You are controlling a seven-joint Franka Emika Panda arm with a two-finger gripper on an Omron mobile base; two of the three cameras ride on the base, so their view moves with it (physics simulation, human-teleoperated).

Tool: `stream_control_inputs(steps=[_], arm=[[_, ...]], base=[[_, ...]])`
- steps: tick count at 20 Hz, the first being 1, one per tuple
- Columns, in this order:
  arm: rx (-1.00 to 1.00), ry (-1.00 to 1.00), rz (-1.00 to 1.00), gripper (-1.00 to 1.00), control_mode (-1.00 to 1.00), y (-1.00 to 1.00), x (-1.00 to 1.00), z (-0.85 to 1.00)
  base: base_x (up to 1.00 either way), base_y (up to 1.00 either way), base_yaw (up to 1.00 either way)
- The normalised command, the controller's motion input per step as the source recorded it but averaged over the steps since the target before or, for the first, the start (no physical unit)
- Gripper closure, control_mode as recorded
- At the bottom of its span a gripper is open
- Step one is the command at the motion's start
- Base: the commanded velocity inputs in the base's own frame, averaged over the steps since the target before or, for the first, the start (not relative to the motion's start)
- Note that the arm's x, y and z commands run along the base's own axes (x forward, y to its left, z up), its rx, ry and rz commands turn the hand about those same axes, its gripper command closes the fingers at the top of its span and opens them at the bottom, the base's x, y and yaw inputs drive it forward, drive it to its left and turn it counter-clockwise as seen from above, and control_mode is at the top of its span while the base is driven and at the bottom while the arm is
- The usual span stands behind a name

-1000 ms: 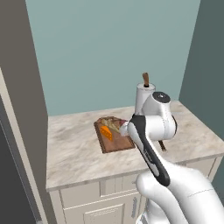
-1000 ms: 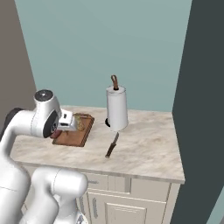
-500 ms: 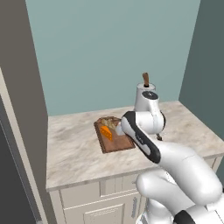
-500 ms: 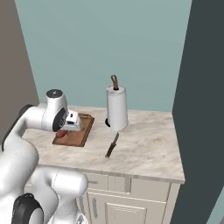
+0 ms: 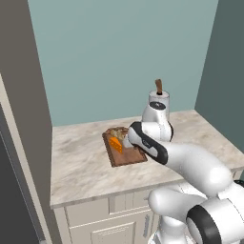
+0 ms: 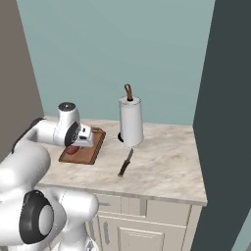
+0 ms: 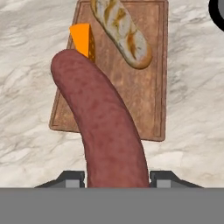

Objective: Retrieve the sausage and cheese from the fridge and place them on the cutting board on the counter.

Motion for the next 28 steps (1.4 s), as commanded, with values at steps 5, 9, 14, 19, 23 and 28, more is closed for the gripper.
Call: stream_control_inputs(steps=[5,9,14,19,23,28], arm=[[0.0,0.0,0.01,1.0,-1.0,0.0,0.15,-0.39],[0.03,-0.05,0.04,1.0,-1.0,0.0,0.02,-0.16],[0.07,-0.09,0.05,1.0,-1.0,0.02,0.07,-0.01],[0.06,-0.07,0.05,1.0,-1.0,0.0,0.04,-0.02],[0.04,-0.03,0.04,1.0,-1.0,0.08,0.11,-0.14],[0.04,-0.01,0.02,1.0,-1.0,0.03,0.24,-0.15]], base=[[0.0,0.0,0.0],[0.0,0.0,0.0],[0.0,0.0,0.0],[0.0,0.0,0.0],[0.0,0.0,0.0],[0.0,0.0,0.0]])
